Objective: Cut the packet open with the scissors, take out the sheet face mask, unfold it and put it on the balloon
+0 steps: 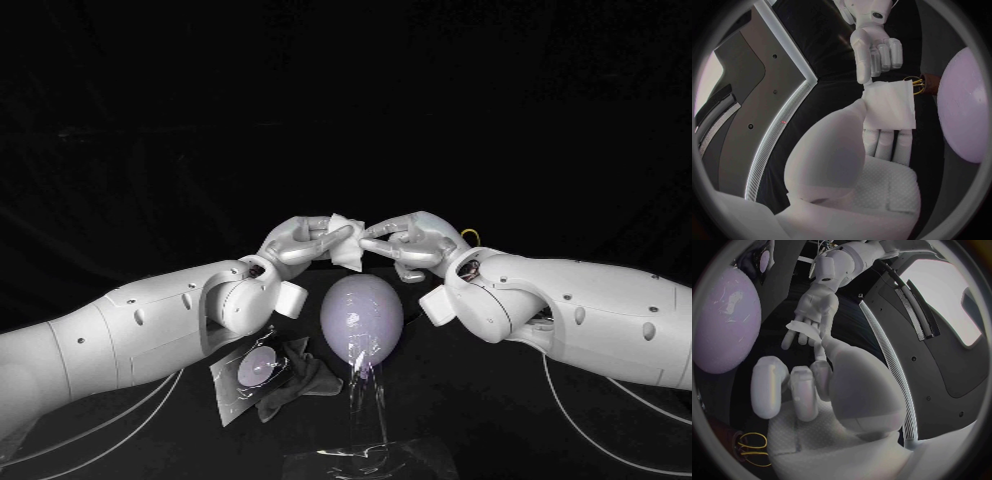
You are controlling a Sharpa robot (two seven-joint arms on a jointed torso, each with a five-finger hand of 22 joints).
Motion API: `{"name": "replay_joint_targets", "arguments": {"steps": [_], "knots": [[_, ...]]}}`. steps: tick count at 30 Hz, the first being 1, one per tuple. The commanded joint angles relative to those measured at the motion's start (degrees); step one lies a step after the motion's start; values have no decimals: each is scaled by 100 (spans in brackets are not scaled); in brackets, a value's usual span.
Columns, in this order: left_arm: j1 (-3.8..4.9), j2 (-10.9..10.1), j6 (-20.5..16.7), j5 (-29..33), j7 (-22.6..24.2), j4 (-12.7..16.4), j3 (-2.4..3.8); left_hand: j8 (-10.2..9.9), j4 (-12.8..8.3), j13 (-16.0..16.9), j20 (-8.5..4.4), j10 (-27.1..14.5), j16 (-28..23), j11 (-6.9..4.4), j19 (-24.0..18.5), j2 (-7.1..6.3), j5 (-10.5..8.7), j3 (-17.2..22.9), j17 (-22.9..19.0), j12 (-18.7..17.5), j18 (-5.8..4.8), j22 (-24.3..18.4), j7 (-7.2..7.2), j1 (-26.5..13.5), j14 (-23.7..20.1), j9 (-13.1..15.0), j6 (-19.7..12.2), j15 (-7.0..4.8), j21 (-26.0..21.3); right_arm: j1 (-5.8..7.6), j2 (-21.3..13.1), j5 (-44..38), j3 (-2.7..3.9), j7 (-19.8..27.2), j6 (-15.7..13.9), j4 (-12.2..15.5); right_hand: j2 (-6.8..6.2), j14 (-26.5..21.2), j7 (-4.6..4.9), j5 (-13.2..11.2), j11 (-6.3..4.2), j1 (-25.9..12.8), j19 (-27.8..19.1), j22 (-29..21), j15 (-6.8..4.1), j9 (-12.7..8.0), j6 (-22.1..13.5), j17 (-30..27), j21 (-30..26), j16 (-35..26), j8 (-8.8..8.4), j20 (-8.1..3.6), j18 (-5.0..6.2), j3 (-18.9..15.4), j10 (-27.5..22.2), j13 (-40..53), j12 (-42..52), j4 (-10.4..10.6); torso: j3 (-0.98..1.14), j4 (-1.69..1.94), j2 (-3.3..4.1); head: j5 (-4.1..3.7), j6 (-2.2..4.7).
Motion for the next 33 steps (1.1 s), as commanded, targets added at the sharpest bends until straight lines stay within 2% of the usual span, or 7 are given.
{"name": "replay_joint_targets", "arguments": {"steps": [1,14,28,31,33], "knots": [[9,6,49,-64,43,27,10,34,2,2,-3,36,-27,0,25,-44,18,22,5,-8,29,7,-22,21,37,725,-13,3,19,-4,14,-5,2,40,-12,-1,107,606,-7,-20,-91,24,16,935,-49,17,69,1505,47,36,40,-41,-48,60,73,623,48,-39,2,0,-2,1,-3],[10,-6,80,-130,37,73,10,41,-8,3,-3,48,-27,-3,18,-68,17,64,16,-16,25,7,-23,8,40,737,-9,1,17,-6,30,20,2,10,-159,-11,103,606,-54,-21,-135,-40,44,961,-94,61,129,1505,95,36,124,-90,-60,127,124,659,94,-111,1,0,-1,-10,-13],[10,-10,72,-142,42,76,9,41,-8,3,-3,48,-27,-3,18,-68,17,64,16,-16,25,7,-23,8,40,737,-9,1,17,-7,30,15,2,-114,-209,-14,-34,606,-74,-19,-155,-359,54,973,-117,94,132,1505,102,36,193,-123,-65,35,136,654,86,-30,-1,2,0,-19,-2],[10,-8,72,-148,42,75,9,41,-8,3,-3,48,-27,-3,18,-68,17,64,16,-16,25,7,-23,8,40,737,-9,1,17,-7,35,11,2,-123,-209,-16,28,606,-117,-18,-189,-291,62,980,-139,112,175,1505,114,36,239,-134,-66,111,150,666,99,-88,0,2,0,-21,-3],[10,-5,76,-154,42,75,9,41,-8,3,-3,48,-27,-3,18,-68,17,64,16,-16,25,7,-23,8,40,737,-9,1,17,-7,40,8,2,-122,-218,-17,134,606,-135,-19,-209,-227,68,986,-160,130,187,1505,123,36,274,-152,-68,223,166,678,113,-139,0,3,1,-24,-6]]}}
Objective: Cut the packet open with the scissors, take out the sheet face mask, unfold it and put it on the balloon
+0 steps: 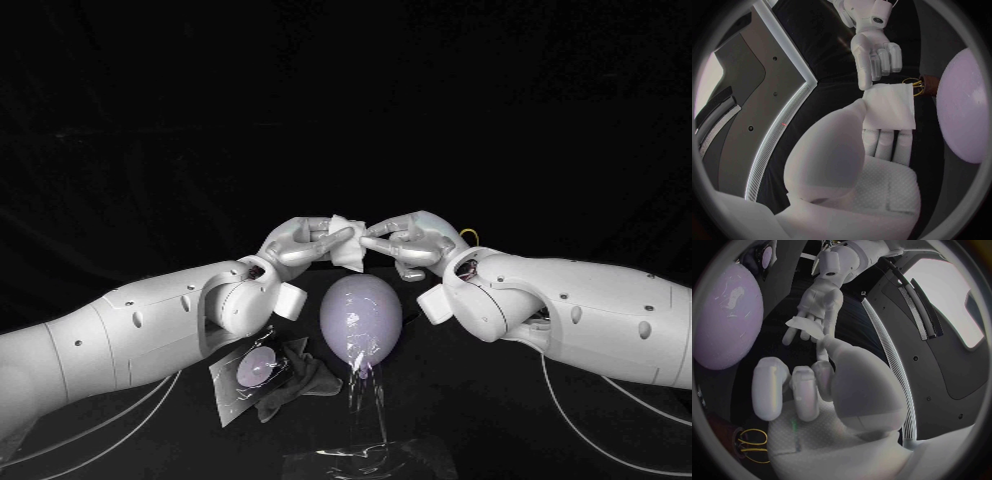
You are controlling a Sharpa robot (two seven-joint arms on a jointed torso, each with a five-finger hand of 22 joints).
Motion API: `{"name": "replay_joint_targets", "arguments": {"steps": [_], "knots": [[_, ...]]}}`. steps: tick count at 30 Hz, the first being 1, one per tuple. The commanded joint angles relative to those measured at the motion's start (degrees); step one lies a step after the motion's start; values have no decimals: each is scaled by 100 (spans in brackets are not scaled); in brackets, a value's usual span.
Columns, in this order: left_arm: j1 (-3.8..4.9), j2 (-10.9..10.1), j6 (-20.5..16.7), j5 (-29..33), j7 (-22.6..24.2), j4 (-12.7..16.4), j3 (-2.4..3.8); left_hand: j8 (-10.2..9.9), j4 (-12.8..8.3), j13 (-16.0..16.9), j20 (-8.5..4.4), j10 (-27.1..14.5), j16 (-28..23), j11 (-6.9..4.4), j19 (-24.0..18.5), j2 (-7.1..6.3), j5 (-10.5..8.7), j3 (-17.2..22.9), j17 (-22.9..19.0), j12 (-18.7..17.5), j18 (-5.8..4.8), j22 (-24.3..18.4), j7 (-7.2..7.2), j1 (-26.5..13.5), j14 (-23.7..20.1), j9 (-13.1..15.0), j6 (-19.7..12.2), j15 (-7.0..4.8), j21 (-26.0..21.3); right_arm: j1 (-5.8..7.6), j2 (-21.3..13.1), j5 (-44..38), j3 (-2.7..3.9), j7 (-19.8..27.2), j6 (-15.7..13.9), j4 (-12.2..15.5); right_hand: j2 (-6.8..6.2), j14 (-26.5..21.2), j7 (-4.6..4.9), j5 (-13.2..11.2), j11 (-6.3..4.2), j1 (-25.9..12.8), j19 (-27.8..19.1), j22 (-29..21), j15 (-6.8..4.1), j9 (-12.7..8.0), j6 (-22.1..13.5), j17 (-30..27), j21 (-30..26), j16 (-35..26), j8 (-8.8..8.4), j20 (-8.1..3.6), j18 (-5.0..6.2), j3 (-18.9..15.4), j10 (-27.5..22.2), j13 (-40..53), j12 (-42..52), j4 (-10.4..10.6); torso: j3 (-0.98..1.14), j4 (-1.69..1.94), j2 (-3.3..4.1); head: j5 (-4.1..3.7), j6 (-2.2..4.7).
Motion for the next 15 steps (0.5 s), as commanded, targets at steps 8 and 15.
{"name": "replay_joint_targets", "arguments": {"steps": [8,15], "knots": [[9,20,86,-60,48,23,10,24,-16,4,-4,61,-27,-7,13,-26,26,66,16,-20,63,8,-25,16,43,712,12,-2,17,-5,19,-63,2,-1,-130,5,250,606,-48,-19,-110,143,47,1024,-97,122,112,1508,103,40,223,-98,-80,511,218,831,194,-276,0,-1,1,-13,-19],[9,21,9,-69,25,28,10,12,-24,-2,-3,34,-49,11,1,-66,27,138,28,-58,55,8,5,-23,7,725,-20,14,15,-10,-3,-75,2,69,-339,56,167,606,-74,-20,-135,-19,68,1048,-120,250,118,1508,135,40,378,-122,-89,808,267,878,238,-445,0,0,1,-20,-22]]}}
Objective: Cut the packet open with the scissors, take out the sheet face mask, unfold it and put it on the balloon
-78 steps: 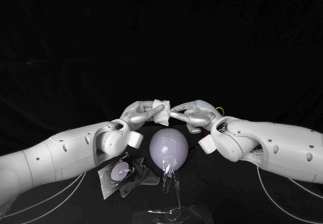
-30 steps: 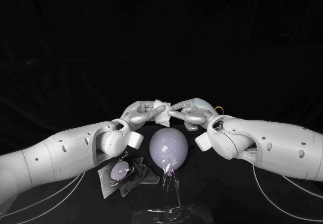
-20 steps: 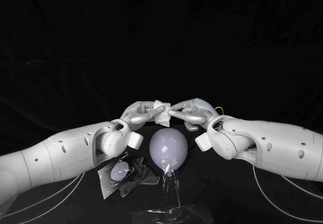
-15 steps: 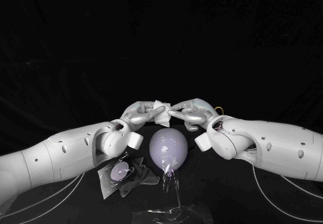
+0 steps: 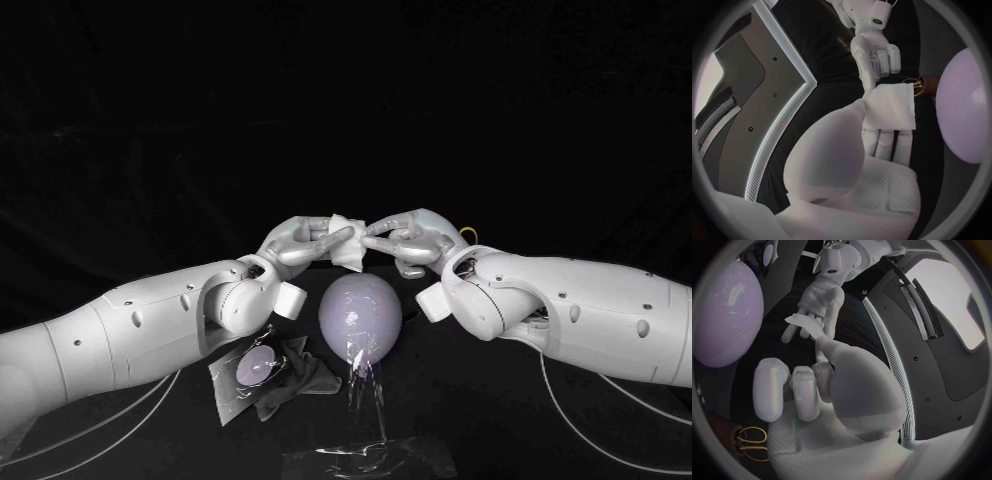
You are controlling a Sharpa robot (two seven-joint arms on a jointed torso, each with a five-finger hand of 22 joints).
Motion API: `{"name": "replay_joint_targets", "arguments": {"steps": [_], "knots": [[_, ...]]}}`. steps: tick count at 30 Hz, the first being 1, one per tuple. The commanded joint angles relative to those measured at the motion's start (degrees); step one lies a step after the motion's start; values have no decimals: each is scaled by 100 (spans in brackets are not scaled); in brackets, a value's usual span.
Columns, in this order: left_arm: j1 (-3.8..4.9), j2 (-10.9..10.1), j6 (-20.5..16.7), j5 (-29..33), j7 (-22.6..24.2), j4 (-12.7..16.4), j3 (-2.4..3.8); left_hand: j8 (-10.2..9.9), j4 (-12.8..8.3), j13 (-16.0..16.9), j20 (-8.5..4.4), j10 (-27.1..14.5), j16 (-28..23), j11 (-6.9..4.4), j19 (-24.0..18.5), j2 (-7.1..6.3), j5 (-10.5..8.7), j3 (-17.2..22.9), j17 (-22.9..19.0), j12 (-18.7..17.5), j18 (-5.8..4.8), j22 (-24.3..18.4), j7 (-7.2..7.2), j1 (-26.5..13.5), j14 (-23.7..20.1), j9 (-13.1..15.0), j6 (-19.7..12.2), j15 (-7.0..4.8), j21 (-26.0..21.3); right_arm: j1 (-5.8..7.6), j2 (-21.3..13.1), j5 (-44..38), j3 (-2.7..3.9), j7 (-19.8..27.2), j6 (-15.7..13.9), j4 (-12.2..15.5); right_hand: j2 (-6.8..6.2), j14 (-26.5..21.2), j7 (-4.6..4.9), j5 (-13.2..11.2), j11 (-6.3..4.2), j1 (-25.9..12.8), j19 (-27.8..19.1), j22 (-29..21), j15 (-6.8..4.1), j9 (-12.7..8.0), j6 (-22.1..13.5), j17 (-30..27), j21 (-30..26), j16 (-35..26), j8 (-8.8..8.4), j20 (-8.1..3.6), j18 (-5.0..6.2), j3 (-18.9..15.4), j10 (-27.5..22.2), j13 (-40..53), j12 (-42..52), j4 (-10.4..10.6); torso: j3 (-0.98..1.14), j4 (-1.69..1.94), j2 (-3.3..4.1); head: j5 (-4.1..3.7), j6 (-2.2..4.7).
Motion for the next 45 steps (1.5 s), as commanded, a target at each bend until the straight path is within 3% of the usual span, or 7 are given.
{"name": "replay_joint_targets", "arguments": {"steps": [1,10,17,34,37,39,45], "knots": [[11,13,-19,-34,29,24,11,-2,0,-13,1,-81,-68,82,-14,-70,30,46,4,-93,45,5,64,-35,-80,619,-84,55,7,-8,-11,-55,0,85,-188,36,-6,606,-27,34,-119,-116,71,1046,-39,157,32,1505,31,20,147,-60,-52,69,273,881,25,-30,1,-1,-1,-4,-2],[13,-9,-453,-253,-131,31,10,-786,64,-16,10,-1253,-98,548,-317,-534,-1,-182,82,-185,-182,-39,556,-807,-793,190,-1080,401,-187,-12,-68,43,0,121,-266,158,-73,606,-47,34,-138,-299,77,1057,-55,263,18,1505,34,20,261,-75,-54,283,291,893,27,-148,2,0,-1,-8,8],[14,-33,-852,-420,-272,-28,9,-979,62,-10,9,-1756,-115,716,-589,-676,22,-522,94,-159,-396,-47,704,-1115,-1425,79,-1405,580,-361,-17,-142,156,0,110,-350,317,-93,606,-57,35,-147,-376,81,1063,-63,305,13,1505,38,20,308,-82,-55,364,299,898,29,-194,3,-2,-3,-17,15],[13,-445,-1576,-613,-162,-110,7,-990,-21,21,21,-2381,221,848,-1056,-482,29,-988,161,53,-530,-39,815,-823,-2315,11,-1604,757,-592,-18,-349,271,0,20,-524,418,-105,606,-64,34,-154,-433,87,1069,-70,338,8,1505,46,20,344,-88,-57,425,299,892,17,-231,0,-2,2,-73,24],[9,-600,-1722,-776,-113,46,7,-779,-169,57,3,-2306,443,791,-670,-376,38,-859,232,206,-477,35,751,-511,-2244,78,-1300,705,-421,-19,-386,286,-1,7,-564,417,-109,606,-65,34,-156,-453,89,1071,-71,348,4,1505,49,20,353,-90,-58,443,303,896,21,-240,-3,1,4,-90,20],[5,-712,-1782,-928,-95,197,7,-417,-253,236,-87,-1789,1195,523,-55,-273,-8,-658,570,687,-219,221,487,-309,-1622,197,-860,432,-10,-19,-403,294,-1,-4,-590,406,-109,606,-65,34,-156,-453,89,1071,-71,348,4,1505,49,20,353,-90,-58,443,303,896,21,-240,-4,2,6,-98,16],[-8,-954,-1584,-1343,-243,637,8,-31,-559,489,-363,-1008,2345,128,817,-107,64,-420,1104,1302,154,623,152,-98,-587,316,-229,-40,776,-22,-407,301,-2,-71,-647,329,-111,606,-66,34,-156,-466,81,1065,-72,355,1,1505,32,20,360,-91,-54,455,301,893,16,-246,-8,5,3,-114,-2]]}}
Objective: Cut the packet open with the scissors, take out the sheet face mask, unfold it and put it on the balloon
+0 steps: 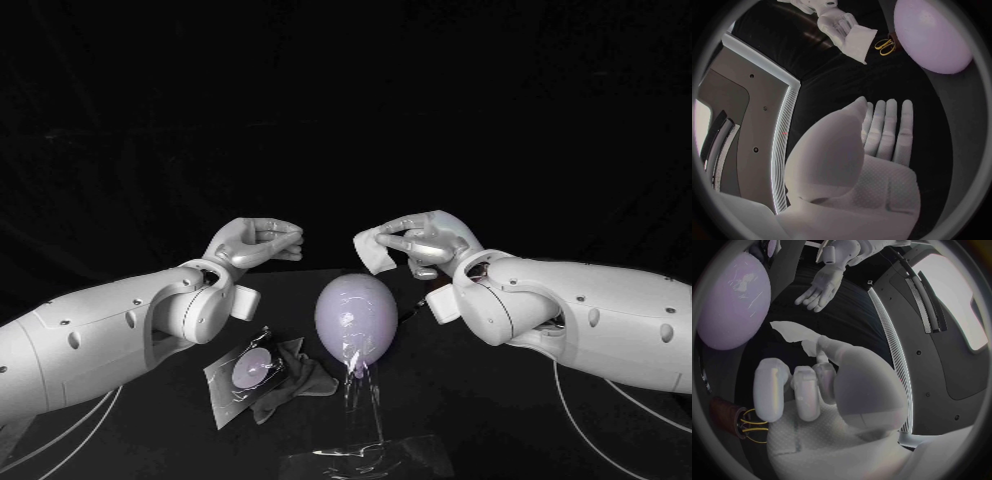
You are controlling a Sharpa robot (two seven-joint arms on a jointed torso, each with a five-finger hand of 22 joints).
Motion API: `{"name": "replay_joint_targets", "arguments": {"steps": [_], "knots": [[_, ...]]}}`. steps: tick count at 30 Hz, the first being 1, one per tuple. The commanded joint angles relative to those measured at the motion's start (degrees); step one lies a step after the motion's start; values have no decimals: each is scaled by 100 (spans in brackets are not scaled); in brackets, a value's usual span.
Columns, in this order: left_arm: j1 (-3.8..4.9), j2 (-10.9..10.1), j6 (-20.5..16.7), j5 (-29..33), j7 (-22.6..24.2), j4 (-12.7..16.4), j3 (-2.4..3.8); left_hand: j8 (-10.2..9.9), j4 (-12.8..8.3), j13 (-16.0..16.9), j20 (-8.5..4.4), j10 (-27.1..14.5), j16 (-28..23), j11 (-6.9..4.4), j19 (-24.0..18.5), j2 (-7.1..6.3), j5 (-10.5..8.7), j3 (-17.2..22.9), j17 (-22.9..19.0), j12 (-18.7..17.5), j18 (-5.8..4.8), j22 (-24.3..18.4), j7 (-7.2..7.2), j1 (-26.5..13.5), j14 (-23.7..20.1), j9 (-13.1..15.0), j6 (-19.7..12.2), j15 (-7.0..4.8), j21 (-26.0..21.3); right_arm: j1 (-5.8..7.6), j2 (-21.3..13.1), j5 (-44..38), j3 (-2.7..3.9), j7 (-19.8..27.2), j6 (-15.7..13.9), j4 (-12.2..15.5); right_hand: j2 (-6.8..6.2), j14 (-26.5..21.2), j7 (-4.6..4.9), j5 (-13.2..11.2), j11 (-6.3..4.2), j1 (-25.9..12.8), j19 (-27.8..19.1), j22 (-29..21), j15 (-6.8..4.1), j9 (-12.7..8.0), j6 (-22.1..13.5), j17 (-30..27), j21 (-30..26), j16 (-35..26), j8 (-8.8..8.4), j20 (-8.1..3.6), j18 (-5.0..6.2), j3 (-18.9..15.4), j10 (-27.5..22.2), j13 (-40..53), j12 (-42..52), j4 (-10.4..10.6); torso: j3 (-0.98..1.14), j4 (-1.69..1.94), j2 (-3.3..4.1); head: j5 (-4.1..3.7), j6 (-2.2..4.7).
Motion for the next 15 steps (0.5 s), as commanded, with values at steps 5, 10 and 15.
{"name": "replay_joint_targets", "arguments": {"steps": [5,10,15], "knots": [[-2,-49,241,-633,-289,437,8,-38,8,210,-563,717,1171,-369,664,72,-31,227,519,397,103,791,-264,-417,1126,-74,382,-481,1332,-29,40,-74,0,-113,-100,-64,13,608,-22,29,-33,-49,85,1057,-34,357,-3,1507,-11,26,361,-44,-46,35,173,883,6,4,3,-5,-1,3,-22],[-1,45,285,-668,-567,532,8,-197,405,268,-626,920,1481,-424,627,-100,-27,269,659,405,111,1028,-296,-959,1412,-159,441,-540,1686,-44,61,-302,-1,-159,-106,-51,13,608,-22,28,-33,-50,73,1047,-35,358,-3,1507,-37,26,361,-44,-40,36,174,884,8,4,11,-15,2,8,-27],[1,210,190,-520,-727,578,9,-350,600,292,-623,991,1524,-381,565,-209,-33,167,689,389,106,1081,-243,-1297,1420,-229,358,-515,1757,-53,73,-579,-3,-225,-112,-8,12,608,-22,29,-34,-54,74,1047,-35,360,-6,1507,-36,26,363,-44,-40,41,171,880,2,1,15,-16,-1,29,-29]]}}
